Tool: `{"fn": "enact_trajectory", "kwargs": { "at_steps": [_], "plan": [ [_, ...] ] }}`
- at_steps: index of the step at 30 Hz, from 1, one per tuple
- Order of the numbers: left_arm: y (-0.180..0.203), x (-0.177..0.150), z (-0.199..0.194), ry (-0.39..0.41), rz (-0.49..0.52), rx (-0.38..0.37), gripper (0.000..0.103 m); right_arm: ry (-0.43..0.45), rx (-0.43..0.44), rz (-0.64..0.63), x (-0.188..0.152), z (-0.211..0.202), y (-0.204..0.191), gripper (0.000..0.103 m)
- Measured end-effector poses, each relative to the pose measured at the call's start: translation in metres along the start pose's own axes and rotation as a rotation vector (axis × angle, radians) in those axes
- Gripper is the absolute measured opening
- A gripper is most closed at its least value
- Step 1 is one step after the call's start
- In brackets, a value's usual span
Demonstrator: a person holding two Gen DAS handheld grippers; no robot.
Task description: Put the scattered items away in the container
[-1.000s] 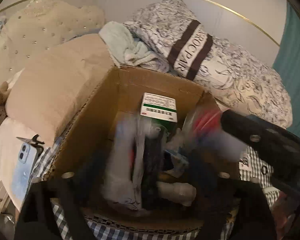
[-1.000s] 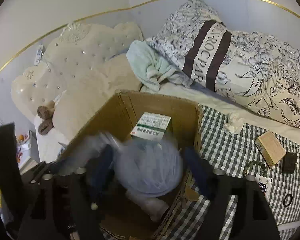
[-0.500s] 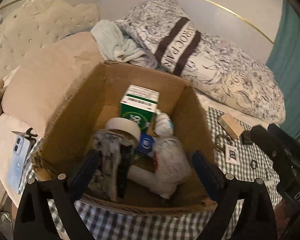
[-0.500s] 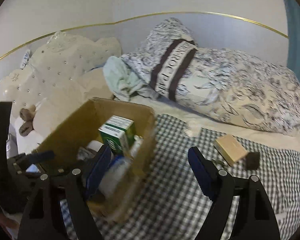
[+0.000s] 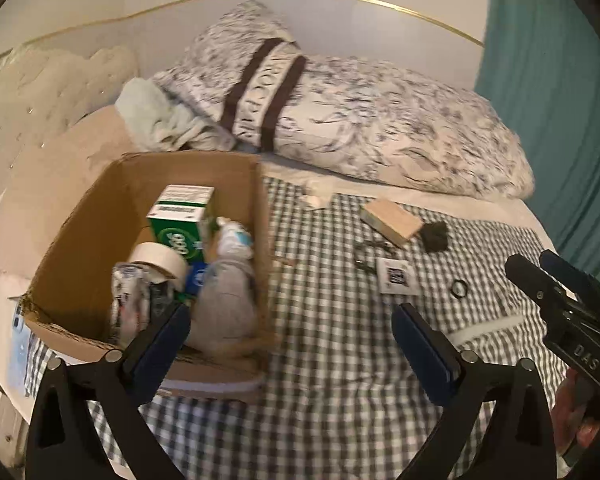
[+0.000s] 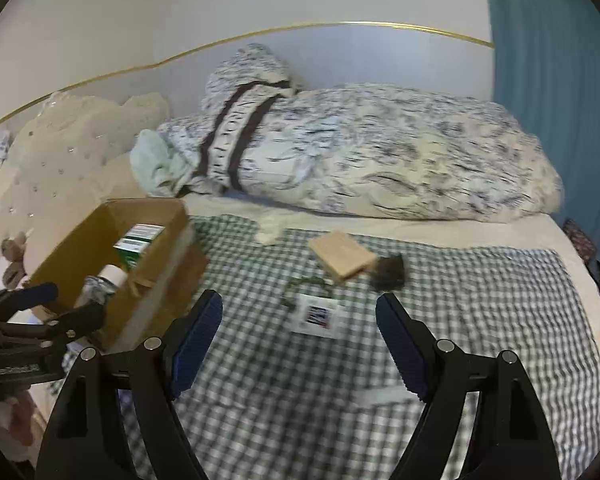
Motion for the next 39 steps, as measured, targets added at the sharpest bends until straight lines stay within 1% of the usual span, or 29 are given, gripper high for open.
{"fn": "enact_trajectory", "kwargs": {
  "at_steps": [5, 8, 13, 16, 19, 22, 24, 28, 30, 35, 39],
  "plan": [
    [0.034, -0.012, 0.006, -0.042, 0.016, -0.041, 0.103, -0.01, -0.033, 0.032, -0.021, -0.011, 0.033, 0.079],
    [0.054, -0.018, 0.014, -0.043, 0.038, -0.058, 0.103, -0.009, -0.045, 0.05, -0.03, -0.013, 0.053, 0.079],
    [0.085, -0.028, 0.045, -0.076, 0.076, -0.06, 0.103, 0.0, -0.048, 0.114, -0.046, -0.004, 0.084, 0.079],
    [0.1, -0.034, 0.071, -0.104, 0.081, -0.071, 0.103, -0.032, -0.037, 0.12, -0.057, 0.011, 0.095, 0.079],
    [0.112, -0.039, 0.097, -0.144, 0.087, -0.079, 0.103, -0.075, -0.073, 0.135, -0.067, 0.029, 0.107, 0.079],
    [0.123, -0.04, 0.123, -0.162, 0.089, -0.087, 0.103, -0.129, -0.083, 0.163, -0.076, 0.052, 0.118, 0.079],
    [0.131, -0.039, 0.14, -0.181, 0.095, -0.089, 0.103, -0.153, -0.089, 0.158, -0.079, 0.065, 0.121, 0.079],
    [0.14, -0.037, 0.17, -0.212, 0.089, -0.091, 0.103, -0.163, -0.15, 0.123, -0.081, 0.086, 0.127, 0.079],
    [0.143, -0.037, 0.184, -0.231, 0.092, -0.078, 0.103, -0.176, -0.175, 0.11, -0.082, 0.096, 0.13, 0.079],
    [0.148, -0.037, 0.214, -0.266, 0.082, -0.074, 0.103, -0.204, -0.195, 0.11, -0.085, 0.117, 0.141, 0.079],
    [0.153, -0.035, 0.224, -0.26, 0.078, -0.08, 0.103, -0.22, -0.197, 0.122, -0.087, 0.132, 0.15, 0.079]
  ]
}}
Point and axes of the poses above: each gripper's, at about its wrist camera, not at the fingertips, and z roughly the way its jaws point, y to its right, x to its top, the point moved 9 cm from there along z, roughly the way its jaws point, and after that the axes turned 6 degrees about x, right-handed, at the moved point
